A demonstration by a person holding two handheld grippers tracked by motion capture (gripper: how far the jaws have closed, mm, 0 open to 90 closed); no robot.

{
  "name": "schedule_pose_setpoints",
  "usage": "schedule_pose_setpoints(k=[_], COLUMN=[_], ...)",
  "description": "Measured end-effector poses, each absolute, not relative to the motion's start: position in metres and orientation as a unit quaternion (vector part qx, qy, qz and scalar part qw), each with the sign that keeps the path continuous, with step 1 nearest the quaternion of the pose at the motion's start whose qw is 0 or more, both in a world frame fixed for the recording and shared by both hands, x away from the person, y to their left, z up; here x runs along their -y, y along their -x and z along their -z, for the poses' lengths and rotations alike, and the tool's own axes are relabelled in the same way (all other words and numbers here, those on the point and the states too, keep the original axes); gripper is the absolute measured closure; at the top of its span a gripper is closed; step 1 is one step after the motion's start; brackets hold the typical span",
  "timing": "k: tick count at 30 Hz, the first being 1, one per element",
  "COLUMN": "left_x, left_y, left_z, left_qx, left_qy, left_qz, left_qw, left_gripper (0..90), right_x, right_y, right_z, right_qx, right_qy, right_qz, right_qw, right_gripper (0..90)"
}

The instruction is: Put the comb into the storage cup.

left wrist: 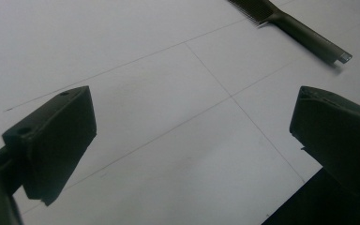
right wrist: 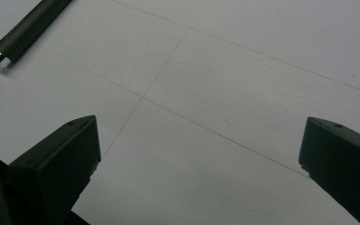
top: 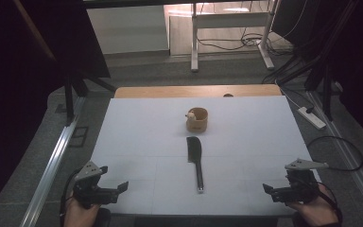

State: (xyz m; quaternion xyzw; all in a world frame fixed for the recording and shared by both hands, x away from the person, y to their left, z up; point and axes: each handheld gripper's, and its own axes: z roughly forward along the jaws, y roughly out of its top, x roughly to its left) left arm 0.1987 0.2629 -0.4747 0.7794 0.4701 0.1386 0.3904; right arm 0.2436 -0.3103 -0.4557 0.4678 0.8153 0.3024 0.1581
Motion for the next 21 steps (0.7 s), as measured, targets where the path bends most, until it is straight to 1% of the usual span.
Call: schedule_pose_setpoints(k=[21], left_x=[-0.2637], left_y=[-0.1984], left_z=[0.4751], left_qx=[-0.467], left_qy=[-0.780], left_qz=[-0.132], left_qw=[0.394], left_gripper=[2.1], right_x=[0.3088], right_y=[-0.2448], right_z=[0.4558], right_qx=[-0.824], right_qy=[-0.456], right_qz=[-0.305], right_qw=[0.145], right_gripper=[0.0])
